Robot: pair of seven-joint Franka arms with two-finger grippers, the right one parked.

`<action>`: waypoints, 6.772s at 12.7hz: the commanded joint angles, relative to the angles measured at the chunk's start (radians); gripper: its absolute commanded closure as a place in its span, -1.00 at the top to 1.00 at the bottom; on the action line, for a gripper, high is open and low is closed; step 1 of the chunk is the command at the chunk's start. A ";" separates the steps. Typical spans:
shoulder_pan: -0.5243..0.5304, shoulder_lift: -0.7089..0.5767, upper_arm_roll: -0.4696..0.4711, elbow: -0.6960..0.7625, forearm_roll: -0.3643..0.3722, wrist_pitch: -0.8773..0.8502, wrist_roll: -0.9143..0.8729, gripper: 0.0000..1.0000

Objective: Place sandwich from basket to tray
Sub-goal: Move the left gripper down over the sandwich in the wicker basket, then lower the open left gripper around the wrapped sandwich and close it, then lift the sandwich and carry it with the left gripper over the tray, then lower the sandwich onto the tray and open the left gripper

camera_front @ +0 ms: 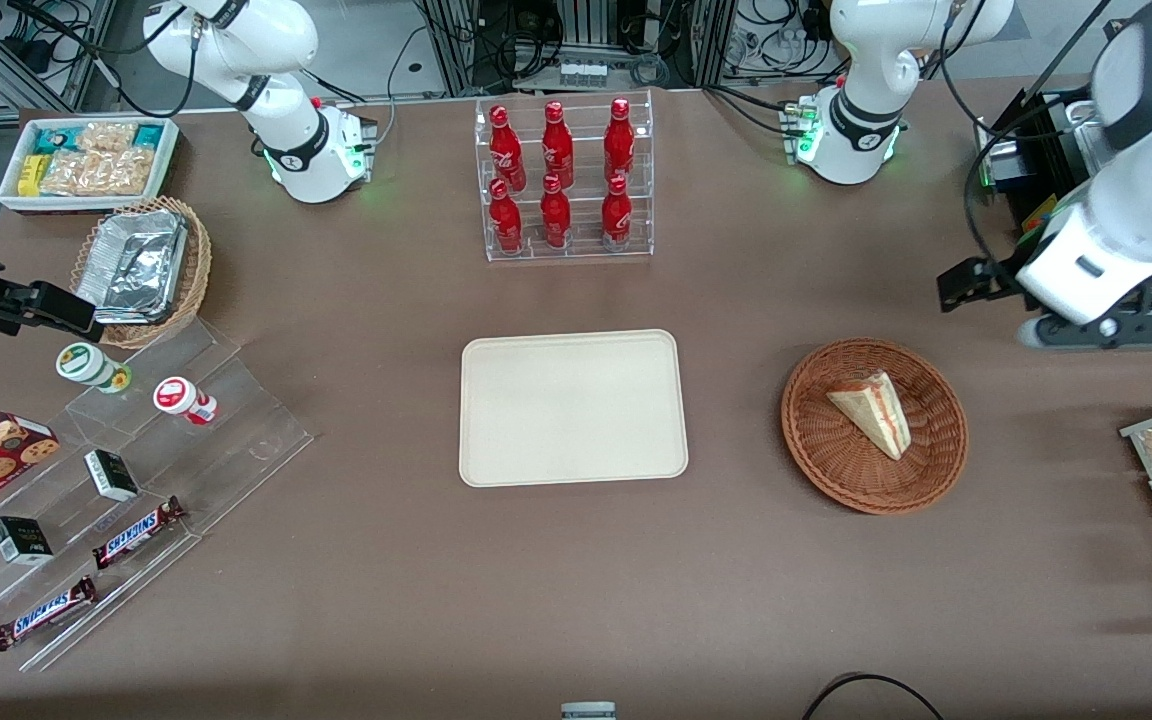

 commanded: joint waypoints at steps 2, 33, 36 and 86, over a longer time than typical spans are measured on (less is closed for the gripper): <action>0.001 -0.011 0.000 -0.204 -0.007 0.213 0.008 1.00; -0.002 0.239 -0.002 -0.472 -0.026 0.801 -0.779 1.00; -0.005 0.253 -0.002 -0.472 -0.026 0.801 -0.829 0.25; -0.530 0.819 -0.244 0.442 0.178 0.393 -1.074 1.00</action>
